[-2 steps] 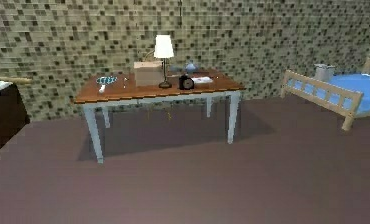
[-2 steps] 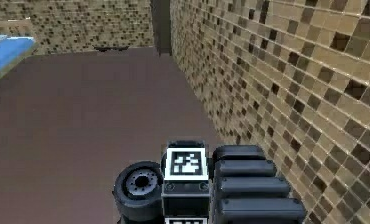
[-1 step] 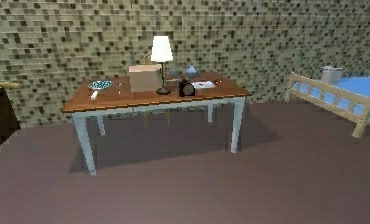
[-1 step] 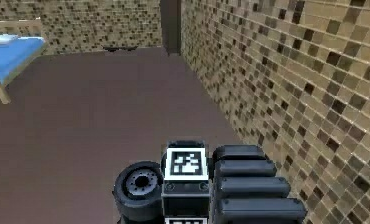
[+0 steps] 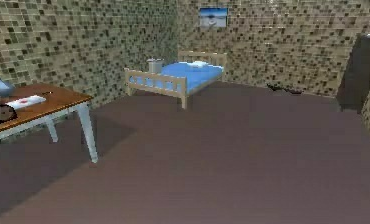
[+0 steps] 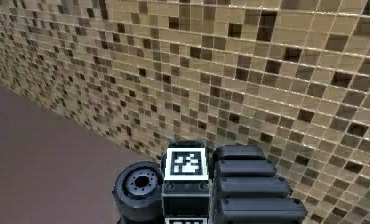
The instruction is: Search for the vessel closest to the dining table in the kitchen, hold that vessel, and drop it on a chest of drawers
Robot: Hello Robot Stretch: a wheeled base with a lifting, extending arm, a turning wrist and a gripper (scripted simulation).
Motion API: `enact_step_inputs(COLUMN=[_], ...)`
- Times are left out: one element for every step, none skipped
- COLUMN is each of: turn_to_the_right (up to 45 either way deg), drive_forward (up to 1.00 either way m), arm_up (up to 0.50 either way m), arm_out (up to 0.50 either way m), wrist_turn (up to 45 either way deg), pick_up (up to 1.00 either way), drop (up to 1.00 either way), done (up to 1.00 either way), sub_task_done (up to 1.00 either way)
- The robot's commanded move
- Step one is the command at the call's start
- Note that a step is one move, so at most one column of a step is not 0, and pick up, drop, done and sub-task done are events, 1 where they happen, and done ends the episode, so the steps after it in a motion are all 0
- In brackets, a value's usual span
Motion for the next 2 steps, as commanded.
enact_step_inputs(turn_to_the_right=[39.0, 3.0], drive_forward=[0.00, 0.00], arm_up=[0.00, 0.00], arm_out=[0.00, 0.00], wrist_turn=[0.0, 0.0], pick_up=[0.00, 0.00], drop=[0.00, 0.00], done=[0.00, 0.00], sub_task_done=[0.00, 0.00])
